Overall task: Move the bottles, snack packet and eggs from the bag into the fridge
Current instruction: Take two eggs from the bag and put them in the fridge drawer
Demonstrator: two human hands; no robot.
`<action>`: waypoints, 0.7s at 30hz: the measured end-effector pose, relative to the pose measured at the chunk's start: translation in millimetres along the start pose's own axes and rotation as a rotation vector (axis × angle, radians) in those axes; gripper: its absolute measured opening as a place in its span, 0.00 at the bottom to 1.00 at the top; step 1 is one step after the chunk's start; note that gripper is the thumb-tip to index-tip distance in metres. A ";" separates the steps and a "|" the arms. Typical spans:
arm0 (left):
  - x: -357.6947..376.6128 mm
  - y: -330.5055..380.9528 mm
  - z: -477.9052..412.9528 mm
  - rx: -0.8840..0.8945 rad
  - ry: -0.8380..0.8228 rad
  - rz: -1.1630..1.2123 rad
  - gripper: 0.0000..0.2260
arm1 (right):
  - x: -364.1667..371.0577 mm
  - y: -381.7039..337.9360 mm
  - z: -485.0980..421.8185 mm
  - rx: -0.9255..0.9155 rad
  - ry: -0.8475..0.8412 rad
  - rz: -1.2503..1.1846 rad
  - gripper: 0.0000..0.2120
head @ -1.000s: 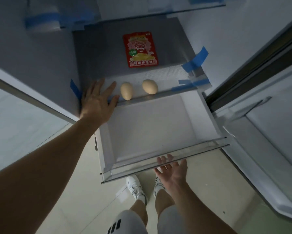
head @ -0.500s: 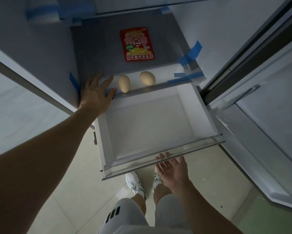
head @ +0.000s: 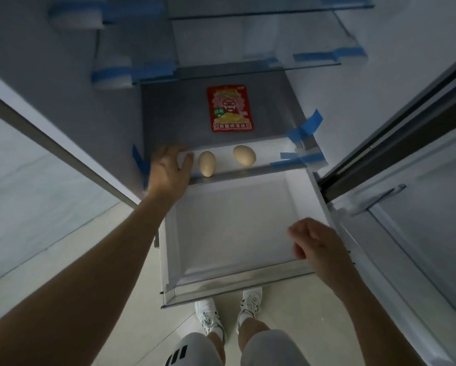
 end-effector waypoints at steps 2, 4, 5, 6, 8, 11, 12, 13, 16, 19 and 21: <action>7.4 10.0 5.2 -0.011 0.012 -0.005 0.19 | 0.1 -27.5 -37.0 -0.209 0.113 0.128 0.06; 16.4 16.9 8.0 -0.036 0.021 -0.009 0.22 | 6.4 -48.8 -72.5 -0.364 0.211 0.220 0.11; 21.4 18.4 8.5 -0.054 0.018 -0.008 0.24 | 10.3 -57.1 -89.9 -0.414 0.250 0.269 0.16; 26.0 21.1 9.5 -0.075 0.003 -0.009 0.25 | 13.9 -64.7 -105.4 -0.442 0.281 0.322 0.20; 33.9 25.3 9.8 -0.113 -0.027 -0.014 0.28 | 20.8 -77.1 -131.4 -0.442 0.296 0.410 0.27; 40.2 29.0 9.5 -0.133 -0.023 -0.052 0.29 | 30.6 -85.6 -158.8 -0.419 0.234 0.523 0.35; 40.9 30.3 9.4 -0.131 -0.015 -0.065 0.29 | 33.6 -86.0 -165.9 -0.416 0.198 0.566 0.36; 41.1 31.2 9.1 -0.133 -0.010 -0.074 0.28 | 36.3 -85.3 -172.1 -0.413 0.163 0.606 0.35; 40.3 33.7 7.6 -0.139 -0.016 -0.098 0.26 | 41.6 -81.1 -183.6 -0.406 0.136 0.671 0.29; 40.2 32.7 4.8 -0.113 -0.013 -0.140 0.24 | 44.7 -78.7 -186.5 -0.401 0.149 0.653 0.26; 41.6 33.1 2.3 -0.090 -0.014 -0.183 0.23 | 46.1 -76.5 -188.6 -0.406 0.133 0.638 0.25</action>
Point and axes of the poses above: each hand's wrist, its own z-axis away from the middle knuckle, its own x-axis out of the palm, y = z × x, the point moved 1 cm from there along -z, towards the middle knuckle, and after that the axes turned 4 degrees about z, right-handed, at the moved point
